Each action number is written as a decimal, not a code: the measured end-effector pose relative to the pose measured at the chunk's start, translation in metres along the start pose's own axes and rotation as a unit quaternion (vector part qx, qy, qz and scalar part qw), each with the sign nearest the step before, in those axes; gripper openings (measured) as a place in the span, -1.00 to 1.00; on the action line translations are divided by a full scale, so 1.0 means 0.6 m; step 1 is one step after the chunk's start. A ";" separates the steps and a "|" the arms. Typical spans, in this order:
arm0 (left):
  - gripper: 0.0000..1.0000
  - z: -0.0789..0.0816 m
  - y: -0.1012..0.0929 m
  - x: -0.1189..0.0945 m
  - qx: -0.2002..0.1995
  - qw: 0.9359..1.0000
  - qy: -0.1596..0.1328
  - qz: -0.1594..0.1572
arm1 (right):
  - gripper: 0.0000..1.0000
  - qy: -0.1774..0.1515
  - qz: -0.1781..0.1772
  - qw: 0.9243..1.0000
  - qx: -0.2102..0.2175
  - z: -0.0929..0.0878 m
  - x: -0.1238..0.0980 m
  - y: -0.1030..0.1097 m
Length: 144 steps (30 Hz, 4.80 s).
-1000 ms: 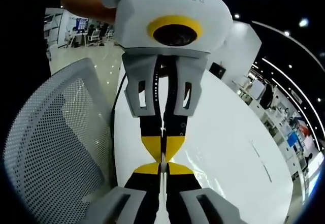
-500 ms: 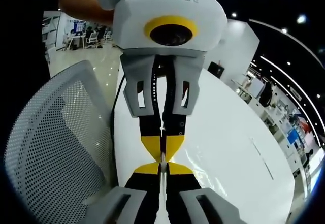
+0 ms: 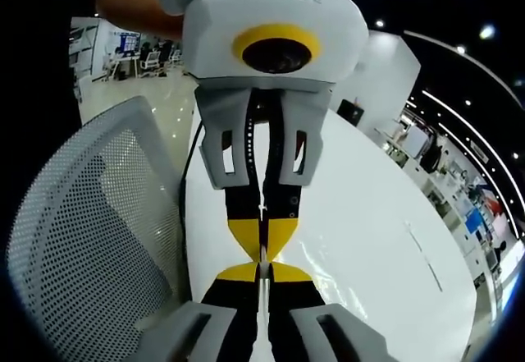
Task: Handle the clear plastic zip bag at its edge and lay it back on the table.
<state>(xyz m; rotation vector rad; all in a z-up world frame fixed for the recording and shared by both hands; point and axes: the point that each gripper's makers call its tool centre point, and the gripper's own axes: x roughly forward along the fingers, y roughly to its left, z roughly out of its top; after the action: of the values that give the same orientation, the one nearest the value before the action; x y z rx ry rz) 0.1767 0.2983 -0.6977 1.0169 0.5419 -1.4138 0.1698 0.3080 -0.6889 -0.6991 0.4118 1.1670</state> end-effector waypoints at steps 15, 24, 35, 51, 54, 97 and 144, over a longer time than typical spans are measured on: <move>-1.00 0.006 -0.003 -0.002 0.003 1.000 0.001 -0.001 | -1.00 0.000 0.001 1.000 0.008 -0.002 -0.004 0.002; -1.00 0.006 -0.004 -0.001 0.006 1.000 0.001 -0.008 | -1.00 -0.003 0.000 1.000 0.019 -0.003 -0.004 0.003; -1.00 0.005 -0.004 -0.005 0.007 1.000 0.004 -0.006 | -1.00 -0.007 -0.002 1.000 0.019 0.000 -0.004 0.003; -1.00 0.002 -0.005 -0.011 -0.005 1.000 -0.001 0.003 | -1.00 -0.008 -0.001 1.000 0.015 0.000 -0.007 0.003; -1.00 0.002 -0.004 -0.012 -0.005 1.000 -0.001 0.005 | -1.00 -0.007 -0.005 1.000 0.011 0.001 -0.008 0.001; -1.00 -0.005 0.008 -0.024 -0.021 0.999 -0.013 0.028 | -1.00 -0.006 -0.019 1.000 0.011 -0.008 -0.021 -0.011; -1.00 -0.012 0.001 -0.032 -0.024 0.999 -0.004 0.023 | -1.00 -0.018 -0.016 0.999 0.023 -0.002 -0.018 0.000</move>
<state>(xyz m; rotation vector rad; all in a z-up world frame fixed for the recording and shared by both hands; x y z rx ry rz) 0.1765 0.3143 -0.6852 0.9788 0.5413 -1.3568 0.1659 0.2998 -0.6828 -0.6419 0.3943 1.1348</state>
